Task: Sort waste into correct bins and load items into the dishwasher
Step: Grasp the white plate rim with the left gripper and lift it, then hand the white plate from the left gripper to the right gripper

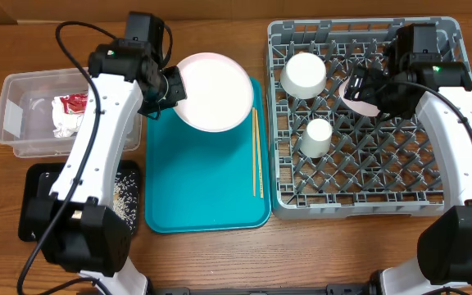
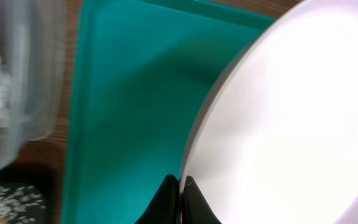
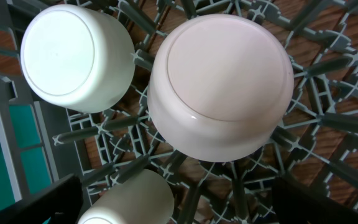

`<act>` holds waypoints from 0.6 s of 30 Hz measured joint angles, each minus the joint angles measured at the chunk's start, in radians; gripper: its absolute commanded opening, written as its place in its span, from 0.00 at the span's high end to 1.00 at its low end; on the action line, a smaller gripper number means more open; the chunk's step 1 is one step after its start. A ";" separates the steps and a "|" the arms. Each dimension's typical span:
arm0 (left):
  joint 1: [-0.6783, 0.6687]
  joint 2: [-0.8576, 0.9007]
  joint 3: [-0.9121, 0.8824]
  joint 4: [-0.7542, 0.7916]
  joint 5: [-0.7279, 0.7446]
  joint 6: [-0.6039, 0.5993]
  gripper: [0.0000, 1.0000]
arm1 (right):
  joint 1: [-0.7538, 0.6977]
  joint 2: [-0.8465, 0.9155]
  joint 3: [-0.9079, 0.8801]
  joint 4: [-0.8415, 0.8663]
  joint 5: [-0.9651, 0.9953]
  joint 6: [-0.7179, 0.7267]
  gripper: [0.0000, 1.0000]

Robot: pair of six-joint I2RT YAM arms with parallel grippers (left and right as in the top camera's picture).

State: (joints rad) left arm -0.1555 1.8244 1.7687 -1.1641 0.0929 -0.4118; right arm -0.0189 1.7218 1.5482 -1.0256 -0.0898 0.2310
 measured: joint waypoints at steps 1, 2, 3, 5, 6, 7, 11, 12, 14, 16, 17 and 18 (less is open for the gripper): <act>0.000 -0.006 0.002 -0.005 0.043 0.014 0.96 | 0.000 0.000 0.000 0.000 0.000 0.001 0.00; 0.000 -0.010 0.002 -0.014 0.083 0.029 0.96 | 0.000 0.000 0.000 0.000 0.000 0.001 0.00; 0.000 -0.011 0.002 -0.024 0.114 0.039 0.96 | 0.000 0.000 0.000 0.000 0.000 0.000 0.00; 0.000 -0.011 0.002 -0.043 0.173 0.055 0.96 | 0.000 0.000 0.000 0.000 0.000 0.001 0.00; 0.000 -0.011 0.002 -0.052 0.193 0.059 0.96 | 0.000 0.000 0.000 0.000 0.000 0.000 0.00; 0.000 -0.011 0.002 -0.059 0.209 0.067 0.96 | 0.000 0.000 0.000 0.000 0.000 0.001 0.00; 0.000 -0.011 0.002 -0.078 0.244 0.085 0.96 | 0.000 0.000 0.000 0.000 0.000 0.001 0.00; 0.000 -0.011 0.002 -0.081 0.250 0.091 0.96 | 0.000 0.000 0.000 0.001 0.000 0.001 0.00; 0.000 -0.011 0.002 -0.085 0.256 0.098 0.96 | 0.000 0.000 0.000 0.000 0.000 0.000 0.00; 0.000 -0.011 0.002 -0.087 0.261 0.101 0.96 | 0.000 0.000 0.000 0.005 0.001 0.001 0.00; 0.000 -0.011 0.002 -0.087 0.264 0.101 0.96 | 0.000 0.000 0.000 0.013 0.001 0.000 0.00; 0.000 -0.011 0.002 -0.090 0.265 0.101 0.96 | 0.000 0.000 0.000 0.025 0.000 0.001 0.00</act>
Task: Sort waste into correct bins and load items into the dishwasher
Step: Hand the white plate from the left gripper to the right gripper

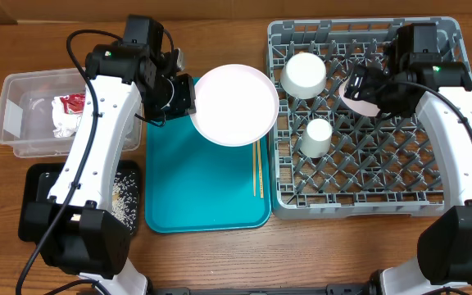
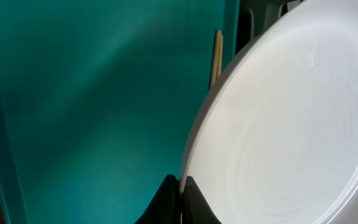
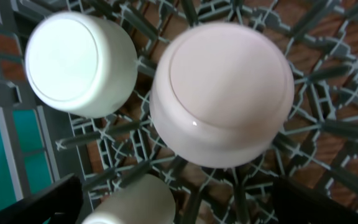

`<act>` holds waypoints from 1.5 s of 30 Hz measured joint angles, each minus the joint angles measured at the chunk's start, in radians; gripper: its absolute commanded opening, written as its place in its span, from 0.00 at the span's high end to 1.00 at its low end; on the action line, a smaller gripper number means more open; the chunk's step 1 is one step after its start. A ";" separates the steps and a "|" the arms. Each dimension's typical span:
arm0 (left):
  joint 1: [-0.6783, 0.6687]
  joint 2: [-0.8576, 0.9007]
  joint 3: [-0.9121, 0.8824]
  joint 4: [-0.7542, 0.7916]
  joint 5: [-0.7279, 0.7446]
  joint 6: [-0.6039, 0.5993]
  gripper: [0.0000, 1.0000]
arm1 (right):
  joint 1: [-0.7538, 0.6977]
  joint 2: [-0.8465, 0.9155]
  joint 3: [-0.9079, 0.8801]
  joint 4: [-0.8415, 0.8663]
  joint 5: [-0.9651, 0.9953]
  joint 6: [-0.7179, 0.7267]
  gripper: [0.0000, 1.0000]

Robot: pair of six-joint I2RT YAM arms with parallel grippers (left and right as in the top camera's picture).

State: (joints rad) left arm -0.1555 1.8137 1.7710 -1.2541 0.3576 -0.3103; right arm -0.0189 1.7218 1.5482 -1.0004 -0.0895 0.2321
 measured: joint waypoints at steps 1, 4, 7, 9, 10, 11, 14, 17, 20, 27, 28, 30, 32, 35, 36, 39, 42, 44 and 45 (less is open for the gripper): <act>0.000 0.000 0.000 -0.003 0.002 0.000 0.96 | 0.000 0.000 0.000 0.012 -0.002 0.002 0.00; 0.000 0.000 0.000 -0.007 0.005 0.001 0.96 | 0.000 0.000 0.000 0.006 -0.066 0.035 0.00; 0.000 0.000 0.000 -0.007 0.006 0.003 0.96 | 0.000 0.000 0.000 -0.033 -0.189 0.072 0.02; 0.000 0.000 0.000 -0.007 0.006 0.004 0.96 | 0.000 0.000 0.000 -0.026 -0.250 0.083 0.32; 0.000 0.000 0.000 -0.007 0.006 0.004 0.96 | 0.000 0.000 0.000 -0.017 -0.288 0.084 0.43; 0.000 0.000 0.000 -0.007 0.006 0.004 0.96 | 0.000 0.000 0.000 -0.011 -0.325 0.090 0.51; 0.000 0.000 0.000 -0.007 0.006 0.004 0.96 | 0.005 0.000 0.000 -0.008 -0.425 0.099 0.66; 0.000 0.000 0.000 -0.006 0.006 0.004 0.95 | 0.026 0.000 0.000 -0.005 -0.477 0.108 0.70; 0.000 0.000 0.000 -0.006 0.006 0.004 0.95 | 0.071 0.000 0.000 -0.005 -0.486 0.112 0.69; 0.000 0.000 0.000 -0.003 0.006 0.004 0.94 | 0.192 0.000 0.000 0.027 -0.433 0.111 0.69; 0.000 0.000 0.000 -0.003 0.006 0.004 0.94 | 0.203 0.000 0.000 0.035 -0.428 0.112 0.69; 0.000 0.000 0.000 -0.003 0.006 0.004 0.94 | 0.220 0.000 0.000 0.047 -0.422 0.111 0.69; 0.000 0.000 0.000 -0.003 0.006 0.004 0.94 | 0.236 0.000 0.000 0.063 -0.417 0.111 0.69; 0.000 0.000 0.000 -0.003 0.005 0.004 0.94 | 0.258 0.000 0.000 0.076 -0.409 0.111 0.68; 0.000 0.000 0.000 -0.003 0.005 0.004 0.96 | 0.267 0.000 0.000 0.079 -0.406 0.112 0.68; 0.000 0.000 0.000 -0.003 0.004 0.005 0.96 | 0.290 0.000 0.000 0.084 -0.399 0.111 0.69; 0.000 0.000 0.000 -0.003 0.004 0.007 0.96 | 0.304 0.000 0.000 0.083 -0.390 0.111 0.68; 0.000 0.000 0.000 -0.003 0.004 0.008 0.96 | 0.308 0.000 0.000 0.083 -0.384 0.111 0.68; 0.000 0.000 0.000 -0.003 0.005 0.008 0.96 | 0.310 0.000 0.000 0.082 -0.381 0.111 0.68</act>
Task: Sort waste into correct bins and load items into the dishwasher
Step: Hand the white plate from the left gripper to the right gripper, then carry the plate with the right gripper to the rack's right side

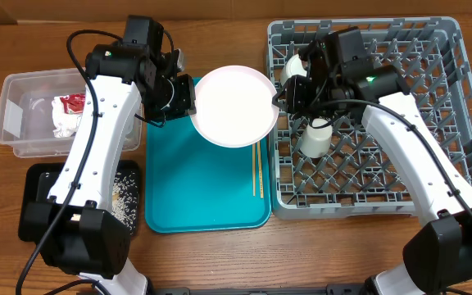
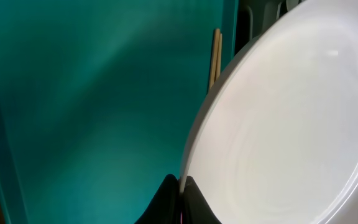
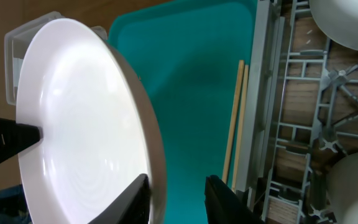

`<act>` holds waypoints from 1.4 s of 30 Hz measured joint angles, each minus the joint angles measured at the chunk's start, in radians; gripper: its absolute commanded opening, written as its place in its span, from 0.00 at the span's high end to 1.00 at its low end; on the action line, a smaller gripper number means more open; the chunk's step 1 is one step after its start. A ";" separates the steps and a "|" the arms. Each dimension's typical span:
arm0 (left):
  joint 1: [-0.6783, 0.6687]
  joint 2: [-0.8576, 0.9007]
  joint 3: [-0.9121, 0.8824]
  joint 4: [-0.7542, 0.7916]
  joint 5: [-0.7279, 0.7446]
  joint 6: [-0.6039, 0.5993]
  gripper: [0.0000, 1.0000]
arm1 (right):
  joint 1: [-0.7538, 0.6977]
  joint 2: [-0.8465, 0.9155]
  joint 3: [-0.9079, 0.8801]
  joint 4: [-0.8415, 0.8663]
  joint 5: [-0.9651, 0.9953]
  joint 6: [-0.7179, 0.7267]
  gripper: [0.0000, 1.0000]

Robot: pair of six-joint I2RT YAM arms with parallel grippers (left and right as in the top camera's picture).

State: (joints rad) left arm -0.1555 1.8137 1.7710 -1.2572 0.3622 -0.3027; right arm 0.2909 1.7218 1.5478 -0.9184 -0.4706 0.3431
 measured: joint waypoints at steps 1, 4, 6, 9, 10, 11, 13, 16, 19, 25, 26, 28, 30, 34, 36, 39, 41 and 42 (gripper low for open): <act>0.000 0.000 0.000 0.000 0.000 0.000 0.96 | 0.000 0.000 0.000 0.000 0.001 0.001 0.69; 0.000 0.000 0.000 0.000 0.000 0.000 0.96 | 0.004 0.000 0.000 -0.003 0.006 0.001 0.73; 0.000 0.000 0.000 0.000 0.000 0.000 0.96 | 0.011 0.000 0.000 -0.004 0.007 0.001 0.73; 0.000 0.000 0.000 0.000 0.000 0.000 0.96 | 0.019 0.000 0.000 -0.005 0.007 0.001 0.73; 0.000 0.000 0.000 0.000 0.000 0.000 0.96 | 0.021 0.000 0.000 -0.006 0.007 0.001 0.73; 0.000 0.000 0.000 0.000 0.000 0.000 0.96 | 0.024 0.000 0.000 -0.005 0.007 0.001 0.73; 0.000 0.000 0.000 0.000 0.000 0.000 0.96 | 0.025 0.000 0.000 -0.006 0.007 0.002 0.77; 0.000 0.000 0.000 0.000 0.000 0.000 0.96 | 0.025 0.000 0.000 -0.006 0.007 0.000 0.92; 0.000 0.000 0.000 0.000 0.001 0.002 0.96 | 0.025 0.000 0.000 -0.007 0.016 0.003 0.96; -0.002 0.000 0.000 0.001 0.005 0.008 0.93 | 0.025 0.000 -0.001 -0.009 0.031 0.004 0.96; -0.002 0.000 0.000 0.001 0.005 0.010 0.86 | 0.025 0.000 -0.001 -0.009 0.033 0.004 0.96; -0.002 0.000 0.000 0.001 0.005 0.018 0.65 | 0.025 0.000 -0.001 -0.009 0.034 0.003 0.96; -0.002 0.000 0.000 0.001 0.004 0.021 0.57 | 0.025 0.000 -0.002 -0.008 0.038 0.003 0.96; -0.002 0.000 0.000 0.011 0.012 0.019 0.37 | 0.025 0.000 -0.002 0.001 0.057 0.003 0.96; -0.002 0.000 0.000 0.014 0.031 0.027 0.32 | 0.025 0.000 -0.002 0.002 0.078 0.003 0.96; 0.002 0.000 0.004 0.013 0.087 0.052 0.29 | 0.025 0.000 -0.002 0.006 0.132 0.004 0.96; 0.013 0.000 0.018 0.006 0.130 0.073 0.27 | 0.023 0.000 -0.002 0.013 0.185 0.003 0.96; 0.019 0.000 0.028 0.004 0.154 0.081 0.26 | 0.021 0.000 -0.002 0.018 0.203 0.003 0.96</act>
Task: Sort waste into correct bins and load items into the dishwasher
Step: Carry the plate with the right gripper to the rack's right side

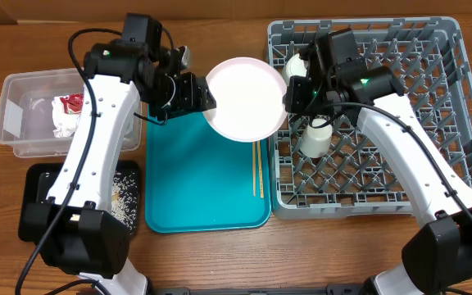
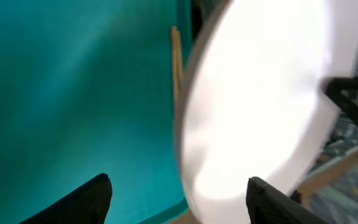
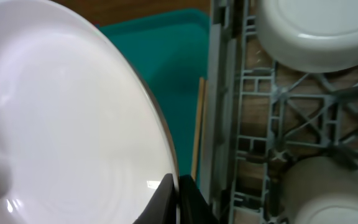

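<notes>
A white round plate (image 1: pixel 247 100) hangs tilted above the right edge of the teal tray (image 1: pixel 195 188), next to the grey dish rack (image 1: pixel 367 176). My right gripper (image 1: pixel 288 97) is shut on the plate's right rim; in the right wrist view the jaws (image 3: pixel 174 182) pinch the rim of the plate (image 3: pixel 73 124). My left gripper (image 1: pixel 201 92) is open at the plate's left side, its fingers spread wide in the left wrist view (image 2: pixel 178 180), with the blurred plate (image 2: pixel 266 93) ahead of them. Two wooden chopsticks (image 1: pixel 256 160) lie on the tray.
The rack holds two upturned white cups (image 1: pixel 300 67) (image 1: pixel 318 138). A clear bin (image 1: pixel 23 123) with crumpled waste stands at the far left, and a black tray (image 1: pixel 125 197) with rice grains lies in front of it.
My left gripper has opened and let go of the plate's left rim. My right gripper, then open around the right rim, is now shut on it. The plate sits slightly further right.
My left gripper held the plate over the tray's back edge while the right gripper hung open over a pink bowl in the rack. The plate then stood nearer the rack. The right gripper came to its right rim, and now holds it alone.
</notes>
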`<act>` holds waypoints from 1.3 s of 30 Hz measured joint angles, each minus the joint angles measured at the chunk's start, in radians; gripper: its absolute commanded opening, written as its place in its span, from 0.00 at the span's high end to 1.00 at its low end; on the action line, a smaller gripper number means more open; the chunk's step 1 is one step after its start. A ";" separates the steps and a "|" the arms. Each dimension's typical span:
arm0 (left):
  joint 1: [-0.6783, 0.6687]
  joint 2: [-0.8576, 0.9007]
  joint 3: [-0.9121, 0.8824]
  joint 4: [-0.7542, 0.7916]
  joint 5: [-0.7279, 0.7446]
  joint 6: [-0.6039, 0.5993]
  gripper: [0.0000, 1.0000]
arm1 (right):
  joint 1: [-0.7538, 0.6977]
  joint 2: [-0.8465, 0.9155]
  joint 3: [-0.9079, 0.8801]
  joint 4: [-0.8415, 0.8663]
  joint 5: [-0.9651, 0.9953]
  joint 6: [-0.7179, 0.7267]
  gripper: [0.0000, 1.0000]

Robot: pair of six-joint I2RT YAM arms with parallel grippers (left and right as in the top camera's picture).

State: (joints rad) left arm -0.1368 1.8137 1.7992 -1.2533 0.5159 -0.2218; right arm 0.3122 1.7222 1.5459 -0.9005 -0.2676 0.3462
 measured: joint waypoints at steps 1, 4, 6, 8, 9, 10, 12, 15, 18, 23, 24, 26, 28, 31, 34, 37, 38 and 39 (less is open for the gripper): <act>0.008 0.000 0.013 -0.004 0.026 0.012 0.25 | -0.004 0.000 0.000 0.004 0.015 0.000 0.96; 0.042 0.000 0.048 -0.004 0.096 0.028 0.23 | -0.034 0.000 0.001 0.011 0.048 -0.003 0.96; 0.064 0.000 0.058 -0.006 0.122 0.038 0.22 | -0.069 0.000 0.011 0.006 0.063 -0.004 0.96; 0.080 0.000 0.059 -0.021 0.128 0.043 0.09 | -0.108 -0.003 0.033 -0.002 0.077 -0.010 0.96; 0.084 0.000 0.059 -0.026 0.126 0.049 0.00 | -0.124 -0.008 0.044 -0.007 0.092 -0.016 0.96; 0.085 0.000 0.059 -0.030 0.122 0.053 0.00 | -0.147 -0.020 0.060 -0.018 0.118 -0.024 0.96; 0.085 0.000 0.060 -0.040 0.105 0.049 0.00 | -0.177 -0.052 0.081 -0.035 0.185 -0.049 0.96; 0.084 0.000 0.060 -0.053 0.057 0.050 0.00 | -0.207 -0.128 0.102 -0.052 0.370 -0.108 0.96; 0.084 0.000 0.060 -0.056 0.007 0.050 0.00 | -0.209 -0.200 0.113 -0.069 0.599 -0.188 0.96; 0.084 0.000 0.060 -0.056 -0.055 0.050 0.00 | -0.210 -0.234 0.126 -0.104 0.900 -0.358 0.96; 0.084 0.000 0.060 -0.056 -0.066 0.050 0.00 | -0.210 -0.230 0.126 -0.119 0.937 -0.394 0.96; 0.084 0.000 0.060 -0.056 -0.085 0.050 0.00 | -0.209 -0.221 0.126 -0.148 0.981 -0.444 0.96; 0.084 0.000 0.060 -0.056 -0.099 0.050 0.00 | -0.209 -0.215 0.126 -0.184 1.008 -0.474 0.96; 0.084 0.000 0.060 -0.056 -0.112 0.050 0.00 | -0.210 -0.212 0.125 -0.227 1.036 -0.505 0.96; 0.084 0.000 0.060 -0.056 -0.119 0.050 0.00 | -0.210 -0.212 0.114 -0.240 1.048 -0.518 0.96; 0.084 0.000 0.060 -0.056 -0.125 0.050 0.00 | -0.209 -0.212 0.088 -0.285 1.054 -0.525 0.96; 0.084 0.000 0.060 -0.056 -0.126 0.050 0.00 | -0.209 -0.212 0.078 -0.302 1.054 -0.528 0.96; 0.084 0.000 0.060 -0.056 -0.127 0.050 0.00 | -0.210 -0.212 0.067 -0.317 1.056 -0.529 0.96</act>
State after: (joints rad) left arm -0.0525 1.8137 1.8587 -1.3098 0.3885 -0.1722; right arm 0.1024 1.5105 1.6127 -1.2179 0.7879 -0.1833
